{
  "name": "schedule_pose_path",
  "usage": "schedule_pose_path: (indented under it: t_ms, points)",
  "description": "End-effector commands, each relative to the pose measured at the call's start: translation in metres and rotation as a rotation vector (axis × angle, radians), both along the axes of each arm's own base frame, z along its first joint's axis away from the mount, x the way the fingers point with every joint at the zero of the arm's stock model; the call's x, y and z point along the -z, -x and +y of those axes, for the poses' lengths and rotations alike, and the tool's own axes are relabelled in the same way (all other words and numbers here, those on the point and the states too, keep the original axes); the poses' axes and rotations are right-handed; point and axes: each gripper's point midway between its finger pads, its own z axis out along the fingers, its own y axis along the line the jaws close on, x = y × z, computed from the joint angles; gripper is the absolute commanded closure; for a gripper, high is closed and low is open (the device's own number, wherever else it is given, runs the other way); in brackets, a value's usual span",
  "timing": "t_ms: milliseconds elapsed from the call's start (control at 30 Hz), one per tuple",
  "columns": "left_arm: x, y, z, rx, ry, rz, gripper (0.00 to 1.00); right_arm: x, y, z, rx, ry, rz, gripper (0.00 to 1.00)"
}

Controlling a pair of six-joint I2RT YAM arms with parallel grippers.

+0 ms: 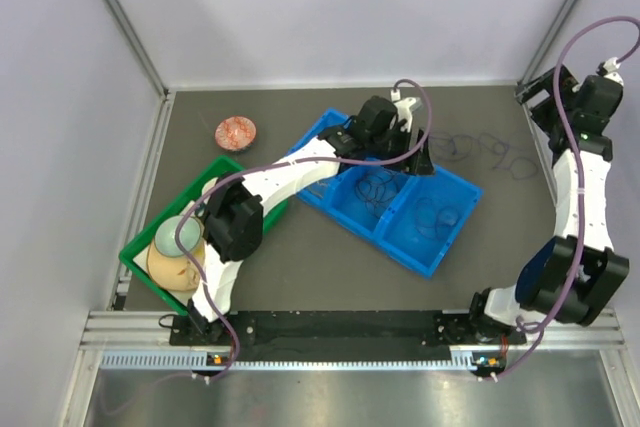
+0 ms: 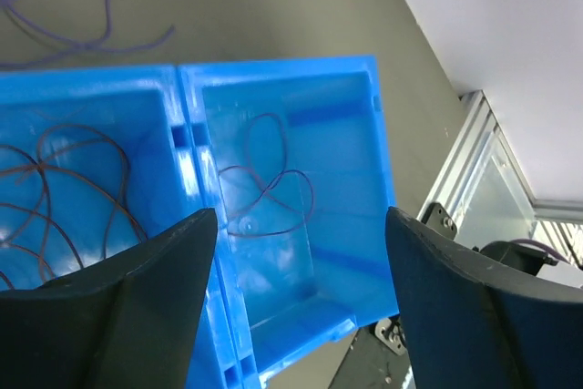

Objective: Untangle the cables

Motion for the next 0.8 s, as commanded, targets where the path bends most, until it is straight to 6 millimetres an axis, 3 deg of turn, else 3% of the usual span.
schedule_pose_path:
  t_ms: [0, 100, 167, 233, 267, 300, 367, 500, 567, 600, 700, 733, 767]
  points:
    - [-0.081, -0.010, 0.004, -0.005, 0.100, -0.185, 0.20, 0.034, -0.014, -0.009, -0.014, 0.000, 0.086, 0.01]
    - [-0.105, -0.021, 0.020, -0.061, 0.110, -0.232, 0.20, 0.064, -0.023, -0.009, -0.021, -0.002, 0.161, 0.01]
    - [-0.123, -0.036, 0.041, -0.120, 0.129, -0.256, 0.20, 0.081, -0.033, -0.006, -0.034, -0.003, 0.210, 0.01]
    - [-0.124, -0.053, 0.064, -0.183, 0.123, -0.256, 0.20, 0.096, -0.038, -0.003, -0.047, 0.003, 0.252, 0.01]
    - [-0.135, -0.057, 0.075, -0.208, 0.141, -0.270, 0.20, 0.105, -0.046, 0.002, -0.059, 0.011, 0.276, 0.01]
    - [-0.129, -0.062, 0.084, -0.228, 0.133, -0.257, 0.20, 0.111, -0.048, 0.002, -0.060, 0.022, 0.297, 0.01]
    - [-0.138, -0.075, 0.110, -0.282, 0.151, -0.260, 0.20, 0.117, -0.057, 0.002, -0.051, 0.033, 0.324, 0.01]
    - [-0.131, -0.095, 0.147, -0.363, 0.144, -0.246, 0.20, 0.156, -0.075, 0.009, -0.045, 0.012, 0.404, 0.01]
    - [-0.130, -0.098, 0.155, -0.380, 0.147, -0.239, 0.20, 0.157, -0.085, 0.013, -0.057, 0.012, 0.404, 0.01]
    - [-0.124, -0.099, 0.159, -0.384, 0.143, -0.227, 0.20, 0.172, -0.090, 0.020, -0.070, 0.017, 0.437, 0.01]
    - [-0.119, -0.102, 0.163, -0.387, 0.144, -0.219, 0.20, 0.180, -0.101, 0.023, -0.081, 0.088, 0.486, 0.02]
    - [-0.118, -0.102, 0.163, -0.386, 0.143, -0.216, 0.20, 0.198, -0.104, 0.027, -0.086, 0.115, 0.539, 0.02]
    - [-0.118, -0.102, 0.164, -0.386, 0.145, -0.213, 0.20, 0.194, -0.108, 0.026, -0.086, 0.149, 0.559, 0.02]
